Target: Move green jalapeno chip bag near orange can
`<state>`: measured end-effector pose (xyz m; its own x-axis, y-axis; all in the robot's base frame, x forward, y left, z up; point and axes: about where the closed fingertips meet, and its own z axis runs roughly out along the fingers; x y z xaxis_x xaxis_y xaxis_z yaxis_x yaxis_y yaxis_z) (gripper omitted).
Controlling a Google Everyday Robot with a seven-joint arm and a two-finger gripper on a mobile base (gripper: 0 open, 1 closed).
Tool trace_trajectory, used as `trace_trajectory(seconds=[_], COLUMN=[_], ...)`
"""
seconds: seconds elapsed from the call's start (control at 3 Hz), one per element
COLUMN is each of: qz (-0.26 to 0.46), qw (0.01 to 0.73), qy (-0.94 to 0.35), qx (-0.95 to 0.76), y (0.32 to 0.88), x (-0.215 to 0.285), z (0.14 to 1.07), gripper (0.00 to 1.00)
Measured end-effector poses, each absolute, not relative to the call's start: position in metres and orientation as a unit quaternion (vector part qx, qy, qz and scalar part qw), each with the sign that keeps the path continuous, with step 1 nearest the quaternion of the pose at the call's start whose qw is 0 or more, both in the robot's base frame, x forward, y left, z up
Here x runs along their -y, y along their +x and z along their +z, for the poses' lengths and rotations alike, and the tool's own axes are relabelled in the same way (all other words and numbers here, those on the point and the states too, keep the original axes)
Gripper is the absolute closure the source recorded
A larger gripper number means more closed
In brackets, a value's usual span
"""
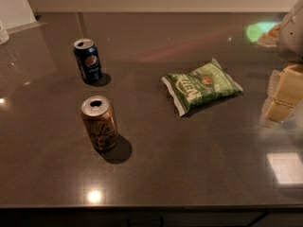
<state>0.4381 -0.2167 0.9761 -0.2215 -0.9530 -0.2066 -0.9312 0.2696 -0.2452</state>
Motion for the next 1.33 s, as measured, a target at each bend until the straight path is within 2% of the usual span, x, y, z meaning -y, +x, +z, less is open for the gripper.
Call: trace_trajectory(seconds=[0.67, 1.33], qz=[-0.028, -0.009], qw=[0.165, 0.187], qy=[-0.608, -0.637], qx=[-0.776, -0.748], y=[0.441, 0.475], x=[0.214, 0.192], z=[0.976, 0.961], gripper=[0.00, 0.00])
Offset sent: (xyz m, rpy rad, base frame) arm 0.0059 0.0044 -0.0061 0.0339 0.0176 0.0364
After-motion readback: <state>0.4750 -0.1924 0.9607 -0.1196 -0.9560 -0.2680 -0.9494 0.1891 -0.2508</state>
